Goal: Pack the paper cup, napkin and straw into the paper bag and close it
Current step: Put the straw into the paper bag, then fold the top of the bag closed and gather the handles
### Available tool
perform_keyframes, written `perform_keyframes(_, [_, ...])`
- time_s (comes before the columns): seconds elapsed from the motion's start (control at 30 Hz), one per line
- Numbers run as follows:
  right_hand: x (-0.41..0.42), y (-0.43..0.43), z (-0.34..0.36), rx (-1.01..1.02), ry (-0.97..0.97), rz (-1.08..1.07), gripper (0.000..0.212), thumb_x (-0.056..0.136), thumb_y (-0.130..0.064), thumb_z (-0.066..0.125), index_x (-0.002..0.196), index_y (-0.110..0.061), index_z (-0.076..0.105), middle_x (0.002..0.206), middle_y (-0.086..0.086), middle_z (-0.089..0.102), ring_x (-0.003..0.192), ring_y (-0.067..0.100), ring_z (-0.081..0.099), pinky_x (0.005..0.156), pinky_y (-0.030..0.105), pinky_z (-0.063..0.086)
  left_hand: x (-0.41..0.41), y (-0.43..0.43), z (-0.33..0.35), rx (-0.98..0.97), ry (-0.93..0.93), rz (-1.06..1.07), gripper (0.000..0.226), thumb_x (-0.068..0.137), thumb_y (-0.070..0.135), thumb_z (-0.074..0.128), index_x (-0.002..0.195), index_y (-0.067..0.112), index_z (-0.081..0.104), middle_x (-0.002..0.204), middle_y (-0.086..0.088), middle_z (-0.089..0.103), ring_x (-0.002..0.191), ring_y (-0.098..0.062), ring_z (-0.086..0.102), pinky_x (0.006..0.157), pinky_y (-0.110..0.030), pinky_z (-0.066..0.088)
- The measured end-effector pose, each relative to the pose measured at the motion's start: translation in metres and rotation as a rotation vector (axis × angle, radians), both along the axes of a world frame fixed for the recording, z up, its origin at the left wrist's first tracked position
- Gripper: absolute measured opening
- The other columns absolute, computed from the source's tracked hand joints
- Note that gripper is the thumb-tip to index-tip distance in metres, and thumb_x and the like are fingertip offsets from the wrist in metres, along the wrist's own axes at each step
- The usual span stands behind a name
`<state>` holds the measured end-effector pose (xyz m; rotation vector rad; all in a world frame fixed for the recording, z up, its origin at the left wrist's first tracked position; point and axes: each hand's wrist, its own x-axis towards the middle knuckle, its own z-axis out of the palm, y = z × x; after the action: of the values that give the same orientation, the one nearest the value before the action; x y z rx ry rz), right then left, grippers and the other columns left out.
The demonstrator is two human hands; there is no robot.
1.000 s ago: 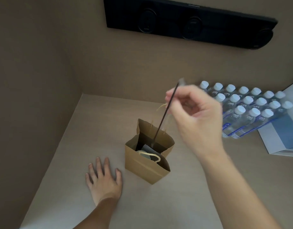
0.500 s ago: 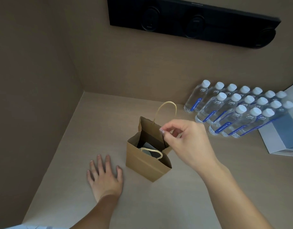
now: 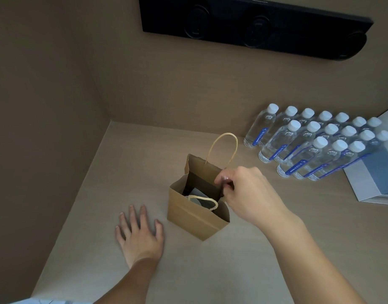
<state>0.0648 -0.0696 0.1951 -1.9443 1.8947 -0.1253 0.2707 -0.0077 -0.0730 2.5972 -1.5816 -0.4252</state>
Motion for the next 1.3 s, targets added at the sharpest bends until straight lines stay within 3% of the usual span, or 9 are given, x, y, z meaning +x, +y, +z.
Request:
perform_keyframes(0.27, [-0.005,0.002,0.013,0.046,0.021,-0.031,0.047,0.078,-0.005,0.047,0.112,-0.030,0.066,0.106,-0.002,0.070,0.100,0.029,0.065,0.086,0.039,0.056,-0.001,0.000,-0.002,0.011,-0.026,-0.003,0.069,0.093,0.058,0.016,0.155,0.029,0.014,0.166,-0.004,0.010,0.152,-0.031,0.001,0.122,-0.050,0.008])
perform_keyframes(0.57, [-0.023,0.022,0.016,-0.081,-0.171,-0.082,0.030,0.084,-0.025,0.061,0.112,-0.037,0.064,0.094,-0.018,0.070,0.077,0.008,0.064,0.072,0.027,0.054,-0.001,0.002,-0.001,-0.028,0.049,0.008,0.069,0.089,0.055,0.023,0.151,0.026,0.029,0.164,-0.006,0.022,0.151,-0.033,0.009,0.119,-0.052,0.009])
perform_keyframes(0.7, [-0.042,0.043,0.002,-0.077,-0.275,-0.189,0.029,0.083,-0.020,0.065,0.108,-0.035,0.063,0.089,-0.016,0.070,0.072,0.002,0.061,0.059,0.006,0.042,0.008,-0.014,0.018,-0.045,0.318,0.101,0.050,0.091,0.037,0.054,0.139,0.026,0.046,0.159,-0.007,0.032,0.148,-0.032,0.020,0.117,-0.047,0.018])
perform_keyframes(0.77, [-0.052,0.053,-0.007,-0.045,-0.324,-0.223,0.030,0.080,-0.017,0.067,0.103,-0.035,0.063,0.088,-0.016,0.070,0.069,0.004,0.063,0.062,0.006,0.041,0.014,-0.029,0.045,-0.177,0.690,0.160,0.029,0.091,0.010,0.059,0.117,0.025,0.057,0.140,-0.014,0.056,0.125,-0.031,0.052,0.101,-0.033,0.040])
perform_keyframes(0.83, [-0.059,0.062,-0.020,0.067,-0.391,-0.208,0.037,0.077,-0.016,0.072,0.104,-0.038,0.061,0.095,-0.016,0.068,0.077,0.008,0.066,0.067,0.014,0.045,0.017,-0.041,0.083,-0.303,0.892,0.170,0.034,0.089,-0.010,0.053,0.102,0.021,0.059,0.120,-0.014,0.068,0.097,-0.024,0.065,0.083,-0.023,0.048])
perform_keyframes(0.93, [-0.056,0.073,-0.044,0.219,-0.521,-0.157,0.055,0.074,-0.021,0.079,0.119,-0.039,0.054,0.112,-0.014,0.060,0.092,0.008,0.062,0.067,0.016,0.047,0.013,-0.048,0.135,-0.367,0.971,0.032,0.048,0.083,-0.022,0.045,0.096,0.022,0.061,0.102,-0.005,0.069,0.086,-0.012,0.070,0.071,-0.013,0.051])
perform_keyframes(1.03, [-0.041,0.073,-0.064,0.167,-0.531,-0.115,0.068,0.072,-0.027,0.080,0.131,-0.036,0.048,0.122,-0.013,0.053,0.100,0.008,0.056,0.076,0.017,0.045,0.002,-0.046,0.165,-0.342,1.006,-0.124,0.050,0.079,-0.025,0.046,0.094,0.020,0.064,0.089,0.001,0.070,0.077,-0.003,0.067,0.068,-0.009,0.047])
perform_keyframes(1.17, [-0.024,0.061,-0.079,0.094,-0.585,-0.111,0.060,0.075,-0.023,0.078,0.130,-0.024,0.054,0.115,-0.007,0.053,0.101,0.011,0.056,0.084,0.022,0.049,-0.010,-0.044,0.169,-0.269,1.100,-0.227,0.035,0.078,-0.017,0.061,0.095,0.013,0.069,0.089,-0.006,0.076,0.082,-0.014,0.067,0.076,-0.023,0.052])
perform_keyframes(1.3, [-0.024,0.047,-0.091,0.025,-0.623,-0.123,0.044,0.080,-0.019,0.073,0.122,-0.022,0.061,0.109,-0.005,0.056,0.099,0.015,0.058,0.088,0.031,0.050,-0.020,-0.038,0.169,-0.210,1.120,-0.235,0.033,0.066,-0.001,0.060,0.091,0.019,0.068,0.080,0.006,0.074,0.078,-0.011,0.066,0.067,-0.017,0.050])
